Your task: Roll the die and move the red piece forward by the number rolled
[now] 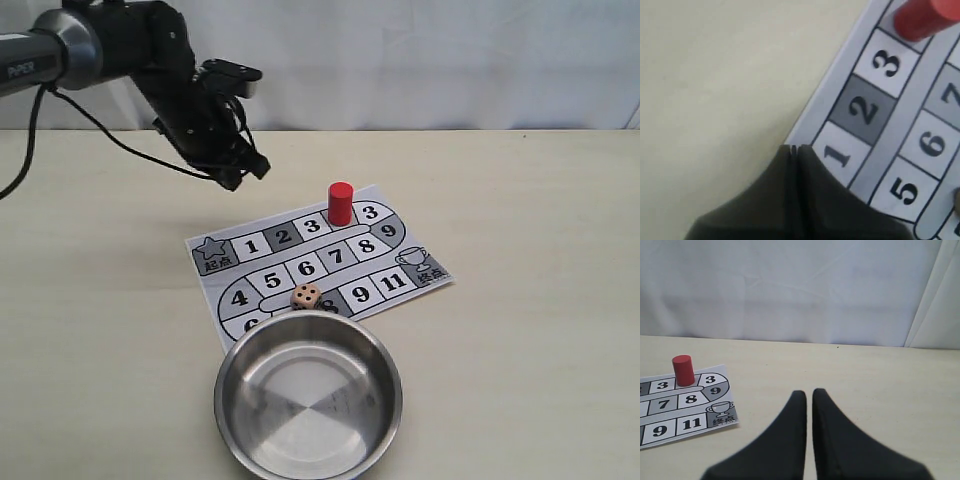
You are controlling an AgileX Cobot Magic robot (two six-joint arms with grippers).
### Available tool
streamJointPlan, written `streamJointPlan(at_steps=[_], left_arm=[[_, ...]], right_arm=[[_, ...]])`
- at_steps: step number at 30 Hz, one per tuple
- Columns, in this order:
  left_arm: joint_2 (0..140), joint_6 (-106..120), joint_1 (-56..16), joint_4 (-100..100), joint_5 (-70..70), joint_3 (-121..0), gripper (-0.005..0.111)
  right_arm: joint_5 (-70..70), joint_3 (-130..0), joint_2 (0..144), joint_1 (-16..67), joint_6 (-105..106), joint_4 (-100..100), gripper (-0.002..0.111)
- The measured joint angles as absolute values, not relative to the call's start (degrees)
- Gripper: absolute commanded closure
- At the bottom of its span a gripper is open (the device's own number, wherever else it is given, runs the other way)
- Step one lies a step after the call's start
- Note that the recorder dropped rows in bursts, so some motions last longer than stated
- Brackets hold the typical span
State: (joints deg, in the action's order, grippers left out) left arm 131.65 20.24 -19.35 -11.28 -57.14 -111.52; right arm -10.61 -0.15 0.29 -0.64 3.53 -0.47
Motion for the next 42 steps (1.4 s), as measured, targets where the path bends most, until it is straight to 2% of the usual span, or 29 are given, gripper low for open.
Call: streamJointPlan(at_steps=[8,11,25,32,42], left_arm=[[131.65,10.63,-6.55,-9.27,-63.86,-111.52,0.107],[131.65,8.72,-3.73,-4.67,-67.66,-111.52,0.107],[128.21,8.03,-3.3,-2.31,-69.75,-110.51,0.107],[117.52,8.63,-3.3,-2.2,-68.7,-97.97,0.107],[94.05,8.76,-3.3,-2.2,-56.63,-75.13,0.107]], right_arm=[[-10.61,-0.15,0.29,-0.64,3.53,-0.47,0.104],[-10.61,-0.15,0.29,-0.64,3.53,-0.47,0.104],[-10.61,-0.15,0.29,-0.64,3.53,-0.47,0.104],[-10.61,-0.15,0.29,-0.64,3.53,-0.47,0.104],[-10.61,-0.15,0.29,-0.64,3.53,-0.47,0.104]])
